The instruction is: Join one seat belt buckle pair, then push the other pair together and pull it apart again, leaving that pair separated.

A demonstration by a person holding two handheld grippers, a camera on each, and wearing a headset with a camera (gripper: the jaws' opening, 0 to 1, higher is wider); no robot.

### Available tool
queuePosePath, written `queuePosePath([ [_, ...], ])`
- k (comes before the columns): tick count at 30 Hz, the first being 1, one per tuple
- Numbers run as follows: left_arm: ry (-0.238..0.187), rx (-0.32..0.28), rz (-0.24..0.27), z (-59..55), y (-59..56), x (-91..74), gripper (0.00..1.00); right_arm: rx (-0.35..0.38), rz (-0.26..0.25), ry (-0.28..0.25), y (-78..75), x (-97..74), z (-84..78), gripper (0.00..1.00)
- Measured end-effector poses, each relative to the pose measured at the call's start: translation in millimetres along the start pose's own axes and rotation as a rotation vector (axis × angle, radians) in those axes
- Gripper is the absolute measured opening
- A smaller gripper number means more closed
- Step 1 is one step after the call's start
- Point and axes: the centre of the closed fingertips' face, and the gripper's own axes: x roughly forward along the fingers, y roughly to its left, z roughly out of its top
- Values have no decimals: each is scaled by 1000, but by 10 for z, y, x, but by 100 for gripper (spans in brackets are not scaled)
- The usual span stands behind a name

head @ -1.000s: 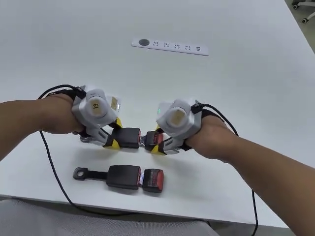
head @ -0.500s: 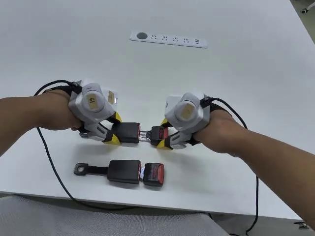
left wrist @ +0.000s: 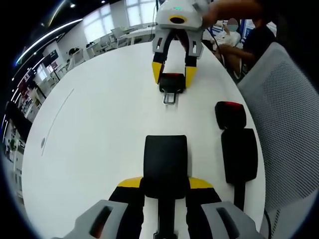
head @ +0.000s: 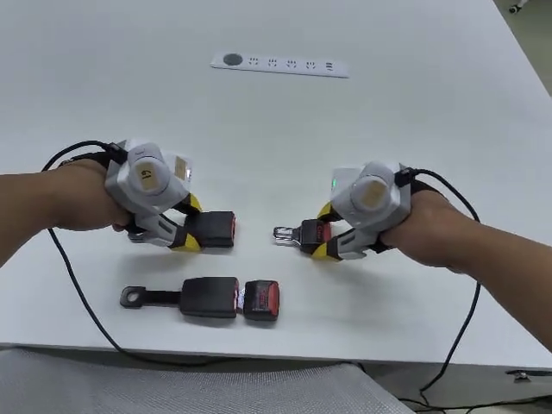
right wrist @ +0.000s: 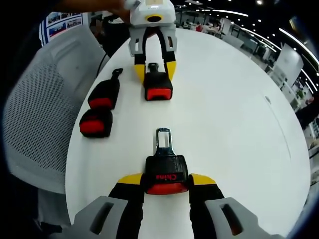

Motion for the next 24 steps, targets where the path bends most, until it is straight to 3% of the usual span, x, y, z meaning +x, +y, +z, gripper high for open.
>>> queuePosePath([
  [7, 13, 9, -6, -2, 10, 12, 32, 25, -7, 29, -38, -145, -295, 32],
  [13, 9, 17, -12, 4, -1, 13, 32, 59, -2, 35, -33, -234, -406, 33],
  [17, 5, 33, -13, -5, 9, 18, 33, 101, -24, 44, -56, -229, -402, 36],
  [18, 4, 31, -11, -5, 4, 15, 33, 84, -49, 54, -88, -239, -392, 40],
  [21, 4, 45, -3, -9, 20, 18, 33, 71, -45, 60, -55, -219, -374, 42],
  [24, 8, 33, 9, 7, 27, 6, 36, 54, -76, 68, -70, -227, -344, 45],
])
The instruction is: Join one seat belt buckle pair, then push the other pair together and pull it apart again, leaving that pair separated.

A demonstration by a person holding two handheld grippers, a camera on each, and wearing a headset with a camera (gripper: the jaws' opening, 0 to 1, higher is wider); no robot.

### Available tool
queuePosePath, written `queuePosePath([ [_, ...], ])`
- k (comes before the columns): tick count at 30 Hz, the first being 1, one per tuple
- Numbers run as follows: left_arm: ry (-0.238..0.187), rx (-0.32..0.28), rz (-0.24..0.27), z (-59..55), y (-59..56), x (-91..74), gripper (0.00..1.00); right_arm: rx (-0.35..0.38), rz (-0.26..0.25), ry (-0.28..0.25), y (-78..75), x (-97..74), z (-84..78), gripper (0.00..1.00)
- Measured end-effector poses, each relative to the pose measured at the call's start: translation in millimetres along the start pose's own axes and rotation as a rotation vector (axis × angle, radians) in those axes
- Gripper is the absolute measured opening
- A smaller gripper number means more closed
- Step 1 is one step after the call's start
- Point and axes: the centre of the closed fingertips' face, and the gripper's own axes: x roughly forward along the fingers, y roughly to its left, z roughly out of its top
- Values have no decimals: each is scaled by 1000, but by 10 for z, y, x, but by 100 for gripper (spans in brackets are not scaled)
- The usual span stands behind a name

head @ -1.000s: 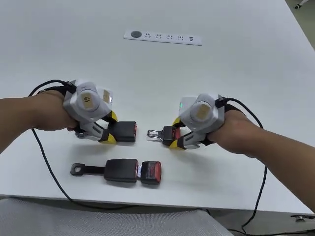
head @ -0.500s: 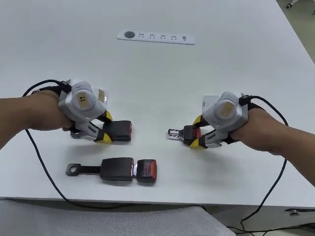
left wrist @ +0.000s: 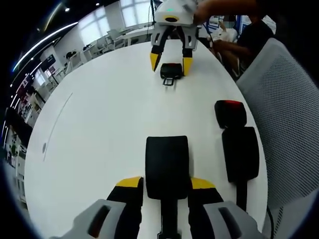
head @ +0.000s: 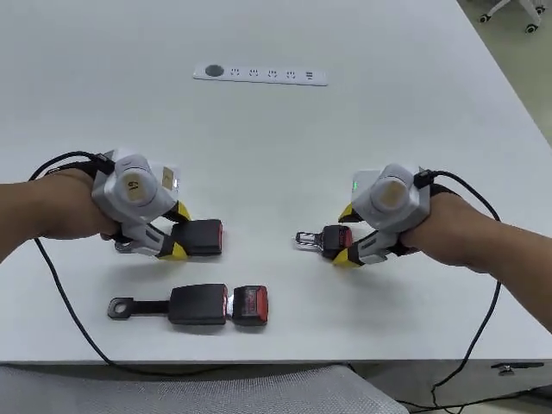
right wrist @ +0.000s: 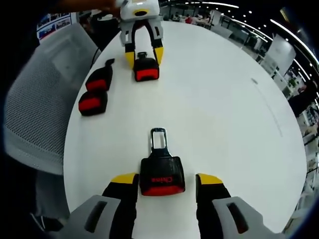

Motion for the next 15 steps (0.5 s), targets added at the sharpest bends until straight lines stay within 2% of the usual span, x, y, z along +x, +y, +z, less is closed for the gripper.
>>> queuePosePath([
  [2, 2, 16, 10, 3, -13, -14, 38, -4, -14, -4, 6, 4, 4, 50],
  [5, 4, 17, 23, -29, -13, -48, 46, 4, -19, -23, 46, -26, 24, 49],
  [8, -50, -32, 59, 33, -20, -142, 49, 39, -46, -60, 56, -93, 69, 51],
  [9, -63, -47, 74, 45, -9, -183, 50, 66, -63, -93, 44, -110, 95, 53],
  [11, -88, -85, 105, 81, -8, -316, 53, 86, -84, -120, 26, -129, 98, 56],
  [14, -120, -119, 145, 100, -47, -459, 56, 129, -96, -166, 133, -240, 129, 61],
  [15, -127, -126, 150, 102, -94, -503, 57, 137, -96, -175, 149, -229, 116, 62],
])
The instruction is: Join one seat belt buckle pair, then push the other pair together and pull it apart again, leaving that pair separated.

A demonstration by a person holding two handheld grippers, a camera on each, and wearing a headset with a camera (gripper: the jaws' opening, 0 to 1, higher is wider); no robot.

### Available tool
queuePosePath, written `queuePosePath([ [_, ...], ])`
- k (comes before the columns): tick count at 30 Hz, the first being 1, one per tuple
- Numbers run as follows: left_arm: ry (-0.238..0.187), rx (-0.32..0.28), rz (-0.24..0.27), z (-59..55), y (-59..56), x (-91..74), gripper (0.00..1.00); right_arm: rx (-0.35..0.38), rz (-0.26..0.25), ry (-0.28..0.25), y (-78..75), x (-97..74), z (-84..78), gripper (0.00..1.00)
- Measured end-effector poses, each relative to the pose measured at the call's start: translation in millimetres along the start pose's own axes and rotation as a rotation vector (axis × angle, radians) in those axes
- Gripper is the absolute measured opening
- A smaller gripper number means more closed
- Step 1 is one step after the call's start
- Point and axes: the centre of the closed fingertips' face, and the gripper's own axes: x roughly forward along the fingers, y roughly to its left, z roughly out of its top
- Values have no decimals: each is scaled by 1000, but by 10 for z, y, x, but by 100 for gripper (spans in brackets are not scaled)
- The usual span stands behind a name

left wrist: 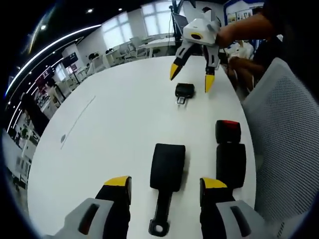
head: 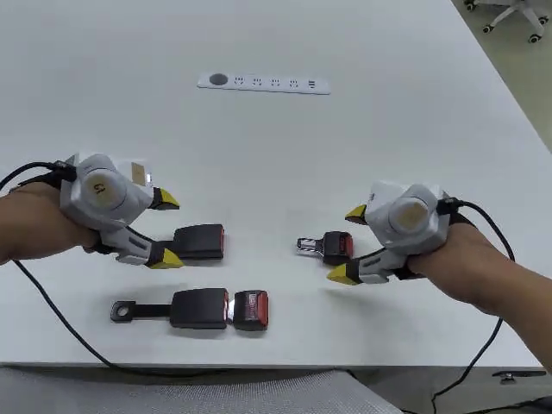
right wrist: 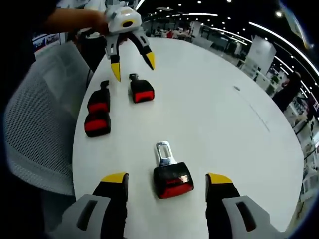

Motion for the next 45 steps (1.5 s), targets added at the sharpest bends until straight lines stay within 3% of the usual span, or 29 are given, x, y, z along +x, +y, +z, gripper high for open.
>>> queuePosePath([
  [3, -24, -70, 20, -16, -95, -80, 62, 48, -6, -37, 93, -78, 6, 65],
  [6, -22, -88, 36, -49, -237, -160, 66, 96, -3, -68, 199, -141, -6, 68],
  [14, -21, -165, 87, -343, -350, -369, 76, 175, -24, -107, 326, -244, -122, 75],
  [19, -24, -214, 75, -518, -444, -407, 77, 212, -18, -118, 407, -332, -145, 76],
  [24, -62, -267, 99, -579, -452, -489, 83, 212, -31, -123, 426, -373, -180, 80],
  [27, -50, -291, 111, -638, -472, -508, 91, 237, -50, -150, 410, -389, -152, 90],
  [29, -64, -310, 124, -672, -485, -523, 99, 250, -72, -188, 398, -403, -93, 99],
  [32, -54, -325, 171, -739, -436, -582, 100, 249, -75, -188, 466, -428, -54, 99],
  [33, -59, -331, 176, -712, -459, -595, 100, 244, -71, -193, 500, -424, -40, 99],
  [35, -72, -348, 173, -727, -488, -643, 100, 248, -69, -195, 531, -429, -26, 99],
  [39, -78, -321, 179, -660, -481, -681, 100, 261, -73, -195, 557, -449, -24, 99],
  [45, -79, -362, 153, -735, -533, -638, 100, 271, -80, -194, 575, -459, -57, 99],
])
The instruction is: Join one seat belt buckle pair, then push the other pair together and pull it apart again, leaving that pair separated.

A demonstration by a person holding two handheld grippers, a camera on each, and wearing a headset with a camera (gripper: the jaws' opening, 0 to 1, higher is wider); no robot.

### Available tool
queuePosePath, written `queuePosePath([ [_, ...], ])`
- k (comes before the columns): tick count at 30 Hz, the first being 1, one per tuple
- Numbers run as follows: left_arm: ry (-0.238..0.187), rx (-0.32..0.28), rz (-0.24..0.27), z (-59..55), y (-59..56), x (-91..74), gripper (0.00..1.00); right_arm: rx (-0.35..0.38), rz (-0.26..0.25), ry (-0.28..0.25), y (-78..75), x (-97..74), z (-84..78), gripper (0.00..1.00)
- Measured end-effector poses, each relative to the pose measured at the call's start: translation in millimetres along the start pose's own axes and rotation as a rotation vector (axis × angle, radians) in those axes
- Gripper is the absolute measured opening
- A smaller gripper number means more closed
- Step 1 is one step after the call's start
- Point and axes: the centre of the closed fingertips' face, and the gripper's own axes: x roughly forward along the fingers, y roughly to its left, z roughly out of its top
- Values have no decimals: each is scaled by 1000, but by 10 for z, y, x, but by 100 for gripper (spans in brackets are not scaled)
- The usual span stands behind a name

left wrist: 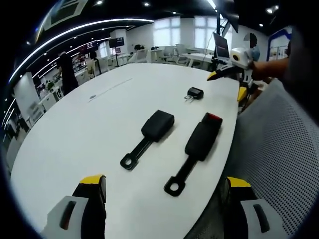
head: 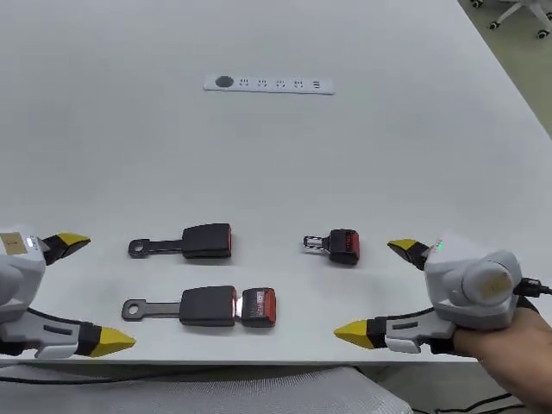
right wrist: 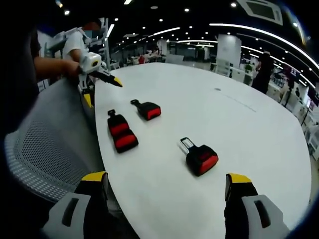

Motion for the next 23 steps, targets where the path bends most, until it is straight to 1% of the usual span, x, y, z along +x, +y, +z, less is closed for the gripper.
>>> queuePosePath([
  [2, -3, 12, 5, 31, -2, -8, 100, -11, -6, -1, -4, -6, -5, 99],
  [4, -11, 18, 10, 75, -23, -13, 100, -16, -11, -10, 19, -42, 37, 99],
  [5, -14, 15, 9, 82, -31, -16, 100, -3, -8, -16, 8, -33, 28, 99],
  [7, -8, 19, 13, 58, -24, -25, 100, 10, -12, -26, 29, -68, 64, 99],
  [10, -1, 24, 18, 8, -5, -42, 100, 6, -17, -20, 17, -60, 28, 99],
  [11, -4, 30, 23, 15, 5, -43, 100, 6, -17, -21, 5, -53, 10, 99],
  [13, -8, 23, 30, 26, 21, -41, 100, 7, -21, -23, 46, -93, 47, 99],
  [14, -7, 19, 33, 30, 25, -44, 100, 12, -23, -23, 43, -96, 37, 99],
  [18, -13, 15, 44, 19, 59, -44, 100, 19, -29, -27, 20, -109, 35, 99],
  [21, -4, 16, 45, -14, 65, -36, 100, 14, -29, -27, 2, -105, 52, 99],
  [23, -4, 16, 45, -9, 57, -38, 100, 12, -27, -29, -27, -90, 55, 99],
])
